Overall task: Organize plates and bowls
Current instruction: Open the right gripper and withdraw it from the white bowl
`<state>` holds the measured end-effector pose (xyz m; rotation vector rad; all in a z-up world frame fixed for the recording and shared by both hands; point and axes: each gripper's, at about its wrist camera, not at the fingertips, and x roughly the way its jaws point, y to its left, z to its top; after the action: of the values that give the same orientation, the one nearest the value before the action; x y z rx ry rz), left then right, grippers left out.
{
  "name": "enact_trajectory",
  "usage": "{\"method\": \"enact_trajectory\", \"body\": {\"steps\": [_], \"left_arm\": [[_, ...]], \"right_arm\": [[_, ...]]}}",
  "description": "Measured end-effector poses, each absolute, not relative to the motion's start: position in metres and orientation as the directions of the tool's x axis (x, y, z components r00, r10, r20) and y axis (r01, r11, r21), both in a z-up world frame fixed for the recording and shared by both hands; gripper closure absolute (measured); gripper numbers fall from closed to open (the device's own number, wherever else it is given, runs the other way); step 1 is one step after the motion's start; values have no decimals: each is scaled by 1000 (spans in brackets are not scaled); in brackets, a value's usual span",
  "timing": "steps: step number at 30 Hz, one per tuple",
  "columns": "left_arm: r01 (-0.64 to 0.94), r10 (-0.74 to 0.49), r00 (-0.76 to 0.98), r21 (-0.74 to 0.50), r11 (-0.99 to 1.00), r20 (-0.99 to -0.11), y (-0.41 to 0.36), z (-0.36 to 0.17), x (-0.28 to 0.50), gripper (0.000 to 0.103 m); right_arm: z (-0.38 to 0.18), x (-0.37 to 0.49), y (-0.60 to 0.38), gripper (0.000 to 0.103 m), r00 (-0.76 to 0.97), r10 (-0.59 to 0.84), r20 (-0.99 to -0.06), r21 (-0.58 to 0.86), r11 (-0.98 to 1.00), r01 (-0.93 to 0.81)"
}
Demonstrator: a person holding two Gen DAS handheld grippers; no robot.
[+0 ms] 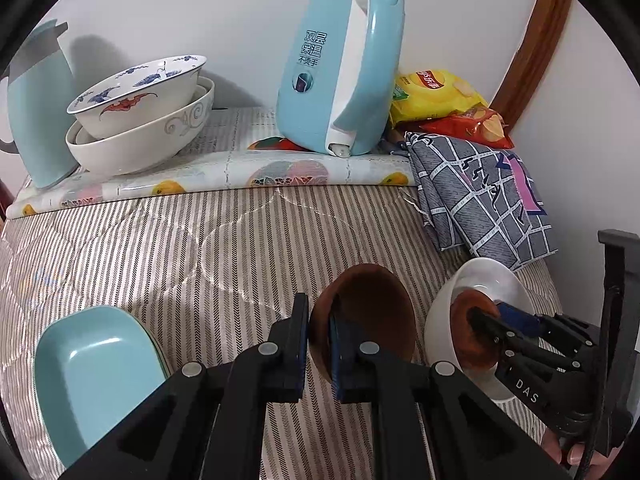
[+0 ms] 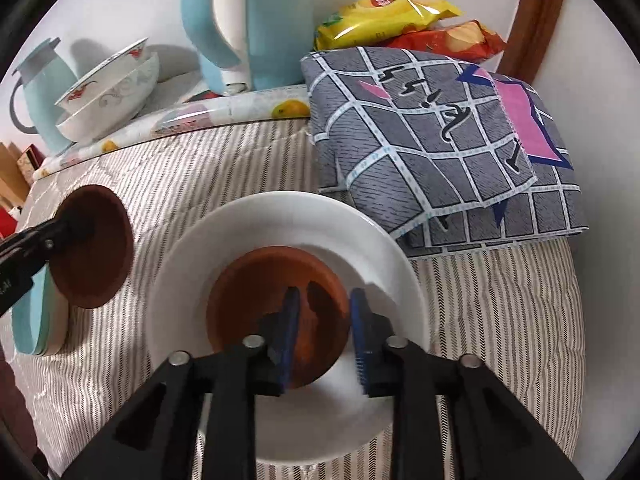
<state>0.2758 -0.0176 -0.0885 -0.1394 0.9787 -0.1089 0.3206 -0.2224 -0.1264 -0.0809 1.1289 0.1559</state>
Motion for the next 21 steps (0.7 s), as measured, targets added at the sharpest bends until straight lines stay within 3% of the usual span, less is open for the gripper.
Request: {"method": "enact_trajectory", "body": {"steps": [8, 15, 21], "left_arm": [[25, -155, 580, -172, 985, -799, -20, -72, 268, 93], [55, -173, 609, -177, 983, -774, -39, -50, 256, 93], [91, -205, 618, -190, 977, -759, -62, -43, 249, 93]], "right_arm": [[-102, 306, -233, 71, 467, 138, -873, 62, 983, -174], [-69, 285, -262, 63, 551, 148, -821, 96, 988, -123], [-59, 267, -292, 62, 569, 107, -815, 83, 994, -68]]}}
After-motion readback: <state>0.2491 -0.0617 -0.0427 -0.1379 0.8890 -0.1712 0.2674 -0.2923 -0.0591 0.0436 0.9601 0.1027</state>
